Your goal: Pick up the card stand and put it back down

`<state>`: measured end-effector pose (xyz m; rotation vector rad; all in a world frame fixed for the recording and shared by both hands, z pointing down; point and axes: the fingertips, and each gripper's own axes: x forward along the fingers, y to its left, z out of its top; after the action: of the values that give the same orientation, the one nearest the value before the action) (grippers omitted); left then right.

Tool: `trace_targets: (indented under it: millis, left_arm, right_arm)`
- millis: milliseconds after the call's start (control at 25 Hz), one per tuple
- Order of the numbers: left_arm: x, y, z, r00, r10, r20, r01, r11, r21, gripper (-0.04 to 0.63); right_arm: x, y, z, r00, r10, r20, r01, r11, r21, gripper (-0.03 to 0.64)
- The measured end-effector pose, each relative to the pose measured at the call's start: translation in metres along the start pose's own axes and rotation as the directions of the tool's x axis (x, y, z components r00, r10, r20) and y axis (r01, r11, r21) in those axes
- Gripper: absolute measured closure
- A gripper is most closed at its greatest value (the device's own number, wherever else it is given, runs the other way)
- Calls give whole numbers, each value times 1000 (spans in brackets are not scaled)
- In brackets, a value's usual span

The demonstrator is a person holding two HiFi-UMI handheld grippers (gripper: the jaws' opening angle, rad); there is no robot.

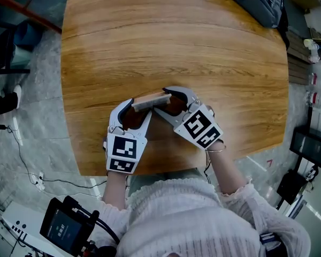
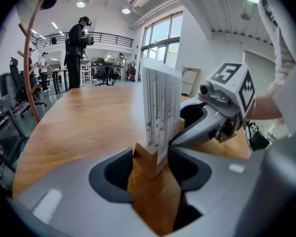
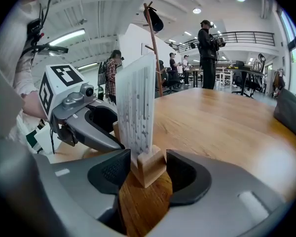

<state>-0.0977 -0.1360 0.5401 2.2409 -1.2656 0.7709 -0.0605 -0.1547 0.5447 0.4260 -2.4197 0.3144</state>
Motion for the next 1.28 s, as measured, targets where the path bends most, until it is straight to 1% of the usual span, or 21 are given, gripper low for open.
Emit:
trace_targets:
  millis: [80,160,320,600,840,1040,1120,1280]
  left_arm:
    - [1,3,0,1000,12,1,-12,1000,1,382]
    - [3,5,1,1000,24,1,-24,1000,18,389]
    - [3,7,2,1000,28,1,-28,999,25,393]
    - [0,6,11,1000,6,11,-6,1000,10,394]
    - [-32,-10,54,998,5,70,-9,998,54,393]
    - [-58,-23,93,991,-12,135,3,998,65,393]
    - [-71,-25,108,985,-19,169,8,998,70,393]
    - [-99,-30,140,968,-9,249,-13,996,89,393]
  right_arm:
    - [3,1,0,1000,0,6,0,1000,-10,391]
    - [3,0,0,1000,-2,12,3,1000,-13,400]
    - [4,0,1,1000,-23,12,23,1000,-4,407]
    - [-4,-3,8,999,-44,1,44,999,7,408]
    - [-48,1,40,994,-87,69,86,996,22,408]
    - [-87,2,70,984,-125,126,121,992,34,408]
    - [-101,3,85,979,-134,151,131,991,28,410]
    - [-127,7,116,965,-154,211,154,988,14,410]
